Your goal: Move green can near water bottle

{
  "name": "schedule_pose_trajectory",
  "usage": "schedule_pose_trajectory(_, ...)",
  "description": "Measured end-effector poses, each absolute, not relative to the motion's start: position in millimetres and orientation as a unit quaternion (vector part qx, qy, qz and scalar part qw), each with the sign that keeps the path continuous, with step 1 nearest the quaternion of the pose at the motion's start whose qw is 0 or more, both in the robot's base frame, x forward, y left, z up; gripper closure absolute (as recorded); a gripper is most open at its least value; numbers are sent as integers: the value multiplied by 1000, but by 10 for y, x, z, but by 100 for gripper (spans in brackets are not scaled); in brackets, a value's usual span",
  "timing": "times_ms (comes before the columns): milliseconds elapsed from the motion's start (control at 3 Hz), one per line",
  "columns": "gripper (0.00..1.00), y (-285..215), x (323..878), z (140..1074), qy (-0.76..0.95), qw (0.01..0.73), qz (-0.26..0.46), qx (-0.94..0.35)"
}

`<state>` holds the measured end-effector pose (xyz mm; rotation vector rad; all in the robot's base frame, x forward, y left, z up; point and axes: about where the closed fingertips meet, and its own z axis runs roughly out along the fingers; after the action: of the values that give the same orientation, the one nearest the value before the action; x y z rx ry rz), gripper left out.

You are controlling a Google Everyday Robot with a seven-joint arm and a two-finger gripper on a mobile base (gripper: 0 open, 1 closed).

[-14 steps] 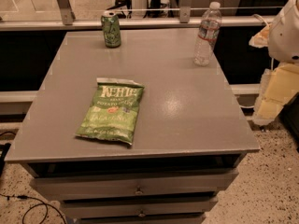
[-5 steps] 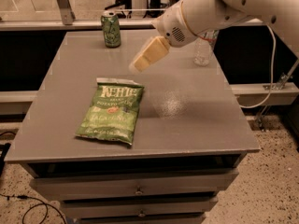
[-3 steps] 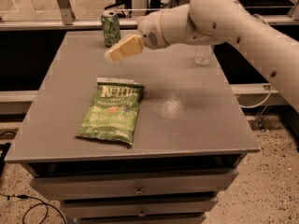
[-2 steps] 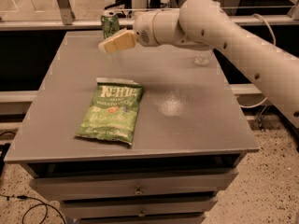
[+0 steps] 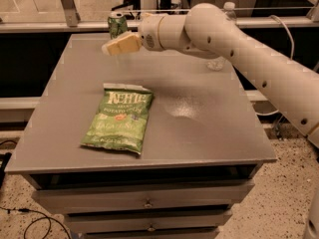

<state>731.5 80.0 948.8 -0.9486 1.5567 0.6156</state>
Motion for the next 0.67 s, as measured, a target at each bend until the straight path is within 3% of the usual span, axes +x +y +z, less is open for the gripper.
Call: schedule_pose_trajectory(667,0,909,7771,9297,657,605,254,-371)
